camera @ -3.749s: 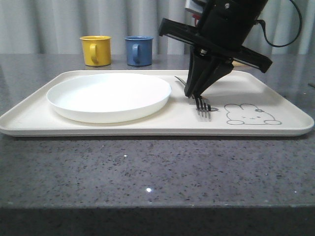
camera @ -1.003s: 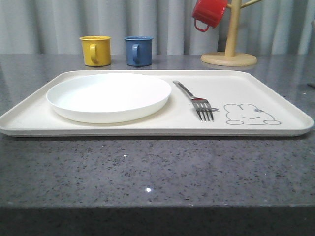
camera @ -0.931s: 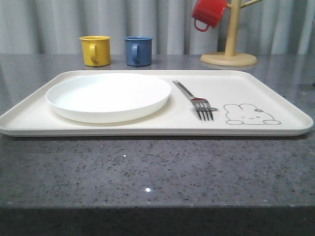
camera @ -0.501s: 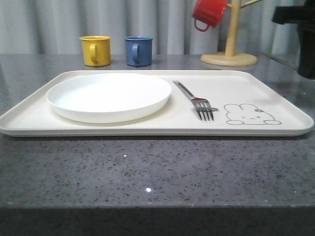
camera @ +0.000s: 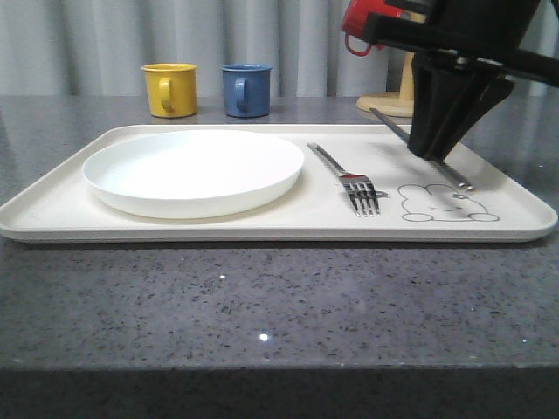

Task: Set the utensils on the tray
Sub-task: 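Lower the held chopsticks onto the tray beside the fork, release, then move the right gripper back to the spoon on the table and grasp it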

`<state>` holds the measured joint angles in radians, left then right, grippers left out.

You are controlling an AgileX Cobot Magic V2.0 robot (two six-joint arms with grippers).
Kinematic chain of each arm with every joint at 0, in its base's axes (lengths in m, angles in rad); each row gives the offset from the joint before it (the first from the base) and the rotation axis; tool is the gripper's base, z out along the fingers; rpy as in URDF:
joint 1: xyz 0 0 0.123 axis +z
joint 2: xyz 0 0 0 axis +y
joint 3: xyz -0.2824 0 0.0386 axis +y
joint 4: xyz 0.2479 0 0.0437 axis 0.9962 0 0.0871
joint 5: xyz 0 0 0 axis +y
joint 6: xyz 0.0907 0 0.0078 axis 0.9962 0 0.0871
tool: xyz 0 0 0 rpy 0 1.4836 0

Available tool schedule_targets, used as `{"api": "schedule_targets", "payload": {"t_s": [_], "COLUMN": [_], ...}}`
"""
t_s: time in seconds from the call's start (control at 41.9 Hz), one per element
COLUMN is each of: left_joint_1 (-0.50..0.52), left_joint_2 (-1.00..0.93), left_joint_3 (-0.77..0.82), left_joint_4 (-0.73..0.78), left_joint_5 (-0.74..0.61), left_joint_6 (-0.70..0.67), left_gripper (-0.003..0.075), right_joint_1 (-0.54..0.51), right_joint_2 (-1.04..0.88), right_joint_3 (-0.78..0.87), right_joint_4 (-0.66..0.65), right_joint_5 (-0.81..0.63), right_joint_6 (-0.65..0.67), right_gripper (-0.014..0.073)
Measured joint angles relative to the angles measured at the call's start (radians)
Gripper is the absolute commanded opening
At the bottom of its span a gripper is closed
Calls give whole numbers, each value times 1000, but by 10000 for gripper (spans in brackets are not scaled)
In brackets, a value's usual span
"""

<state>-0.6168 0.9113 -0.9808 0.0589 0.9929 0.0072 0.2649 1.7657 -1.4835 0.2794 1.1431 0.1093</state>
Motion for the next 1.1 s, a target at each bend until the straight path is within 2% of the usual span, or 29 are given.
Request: {"api": "schedule_targets", "payload": {"t_s": [0.167,0.358,0.406,0.669,0.86,1.003,1.099], "left_joint_1": [0,0,0,0,0,0,0], "left_joint_2": [0,0,0,0,0,0,0], "left_joint_3": [0,0,0,0,0,0,0], "left_joint_4": [0,0,0,0,0,0,0], "left_joint_5": [0,0,0,0,0,0,0], "left_joint_6": [0,0,0,0,0,0,0], "left_gripper": [442,442,442,442,442,442,442], "right_joint_1": [0,0,0,4,-6,-81,-170], "right_joint_2": [51,67,67,30,-78,-156,-185], "right_joint_3": [0,0,0,-2,-2,-2,-2], "right_joint_4": [55,68,71,64,-79,-187,-222], "right_joint_5": [-33,-37,-37,-62,0,72,83], "right_joint_6": [4,6,6,-71,-120,-125,-131], "right_gripper": [32,237,261,260,254,254,254]}}
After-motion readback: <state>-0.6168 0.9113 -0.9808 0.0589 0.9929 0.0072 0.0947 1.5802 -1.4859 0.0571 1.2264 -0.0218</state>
